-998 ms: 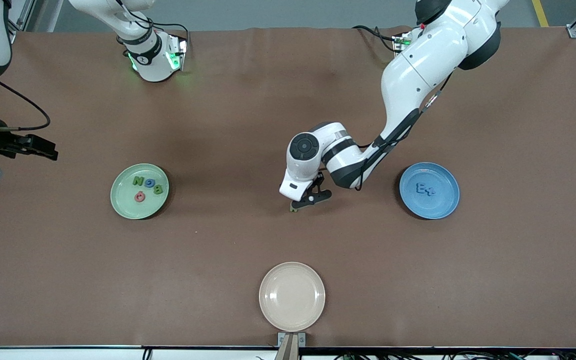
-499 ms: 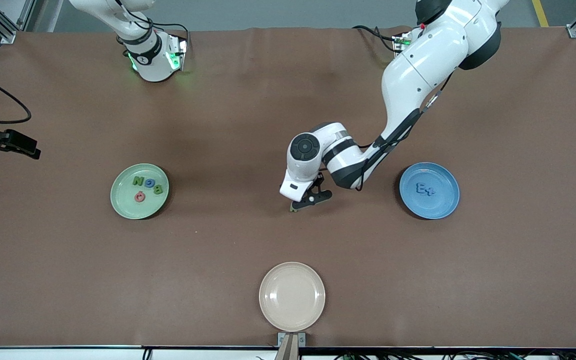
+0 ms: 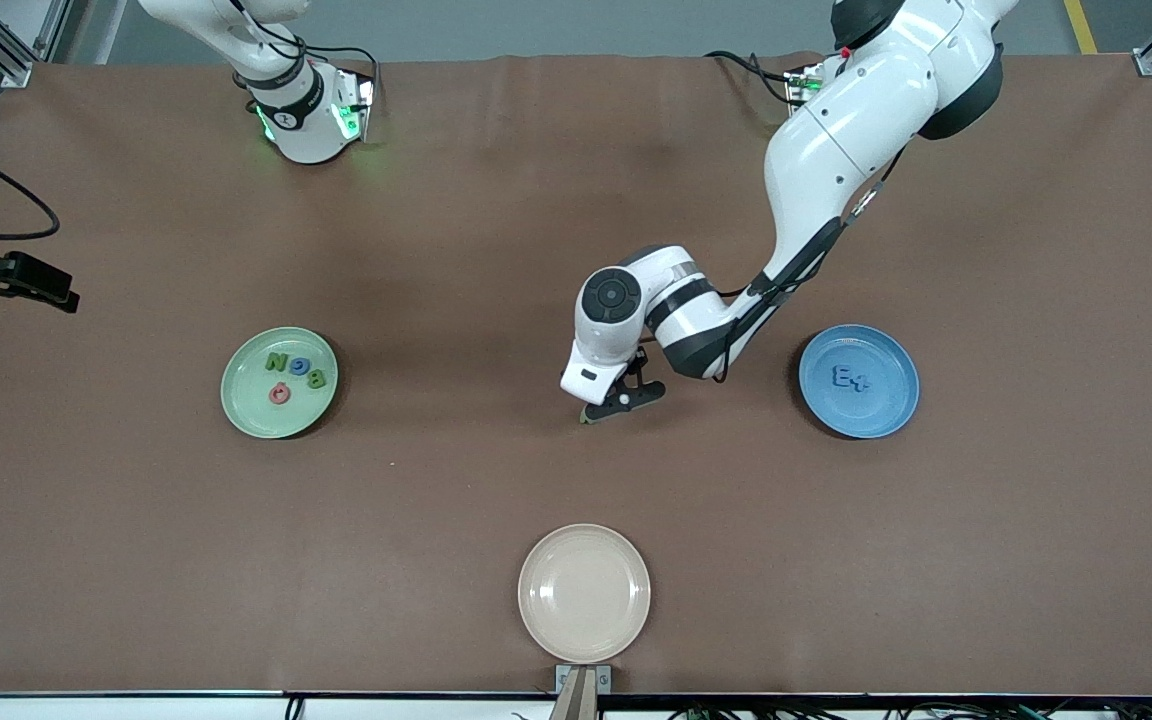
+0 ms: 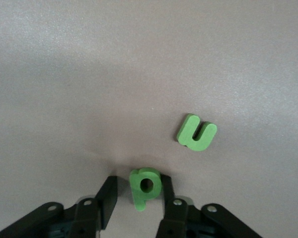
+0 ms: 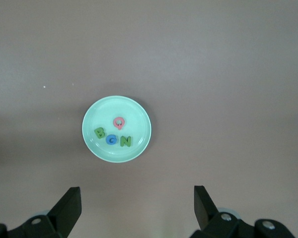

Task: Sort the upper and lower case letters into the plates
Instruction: 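Carry the green p with the left gripper over the blue plate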

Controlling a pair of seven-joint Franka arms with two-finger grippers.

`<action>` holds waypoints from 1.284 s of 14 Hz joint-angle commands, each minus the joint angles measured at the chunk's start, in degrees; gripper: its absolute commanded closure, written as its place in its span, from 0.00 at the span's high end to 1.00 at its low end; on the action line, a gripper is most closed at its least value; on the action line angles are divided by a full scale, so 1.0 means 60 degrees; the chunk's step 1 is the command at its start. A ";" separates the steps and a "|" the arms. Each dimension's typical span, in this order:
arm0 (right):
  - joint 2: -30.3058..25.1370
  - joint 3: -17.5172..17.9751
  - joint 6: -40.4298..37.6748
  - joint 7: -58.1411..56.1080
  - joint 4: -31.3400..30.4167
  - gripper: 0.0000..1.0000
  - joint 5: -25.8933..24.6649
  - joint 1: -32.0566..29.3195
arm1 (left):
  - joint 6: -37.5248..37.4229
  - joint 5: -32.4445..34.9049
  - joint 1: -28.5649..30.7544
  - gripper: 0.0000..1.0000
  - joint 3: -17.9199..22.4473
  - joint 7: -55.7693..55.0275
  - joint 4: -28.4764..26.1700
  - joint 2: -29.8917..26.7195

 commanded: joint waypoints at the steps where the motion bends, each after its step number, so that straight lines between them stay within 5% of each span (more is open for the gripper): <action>1: -0.0013 0.0113 -0.0306 -0.0038 0.0071 1.00 0.0057 -0.0385 | 0.0052 -0.0066 -0.0032 0.32 0.0147 -0.0031 0.0017 0.0101; 8: -0.0247 0.0142 -0.0600 -0.0082 -0.0090 1.00 0.0145 -0.0548 | 0.0038 0.0037 -0.0032 0.06 0.0147 0.0057 -0.0056 0.0028; 11: -0.0540 0.0186 -0.0469 -0.0097 -0.0441 1.00 0.0145 -0.0591 | -0.0603 -0.0051 0.0405 0.04 0.0002 0.0174 -0.0144 -0.0556; 14: -0.0701 0.0201 -0.0439 -0.0082 -0.0471 1.00 0.0319 -0.0577 | -0.1585 -0.0036 0.1837 0.03 -0.1327 0.0611 -0.0668 -0.1039; 18: -0.0994 0.0201 -0.0498 -0.0097 -0.0486 1.00 0.0482 -0.0548 | -0.1808 0.0255 0.5744 0.04 -0.4196 0.1769 -0.2877 -0.1831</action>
